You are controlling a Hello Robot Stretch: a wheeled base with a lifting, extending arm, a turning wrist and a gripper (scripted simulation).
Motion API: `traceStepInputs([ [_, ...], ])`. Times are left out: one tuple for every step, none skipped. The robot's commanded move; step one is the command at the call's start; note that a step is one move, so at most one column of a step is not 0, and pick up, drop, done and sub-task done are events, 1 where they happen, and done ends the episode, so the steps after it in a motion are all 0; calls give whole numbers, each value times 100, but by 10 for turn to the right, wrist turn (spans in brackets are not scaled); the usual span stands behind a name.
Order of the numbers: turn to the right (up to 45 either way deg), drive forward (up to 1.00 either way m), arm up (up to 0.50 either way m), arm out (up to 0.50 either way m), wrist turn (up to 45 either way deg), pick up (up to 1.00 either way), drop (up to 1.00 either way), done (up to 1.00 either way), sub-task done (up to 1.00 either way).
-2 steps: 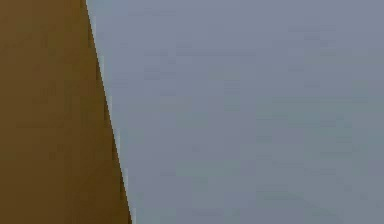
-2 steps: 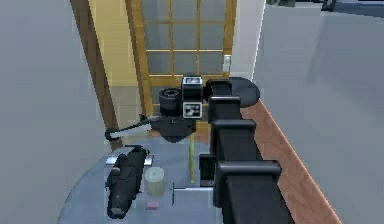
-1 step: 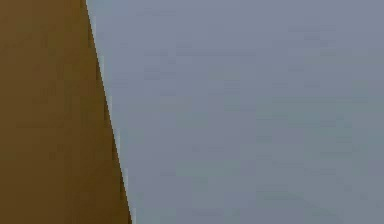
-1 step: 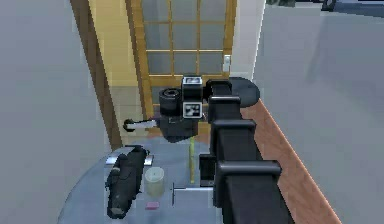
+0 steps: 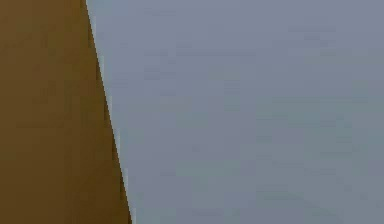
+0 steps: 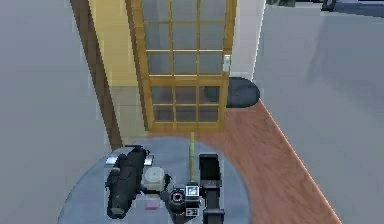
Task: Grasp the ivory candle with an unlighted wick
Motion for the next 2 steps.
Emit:
traceStepInputs([
  [0,0,0,0,0,100,0,0,0],
  [0,0,10,0,0,0,0,0,0],
])
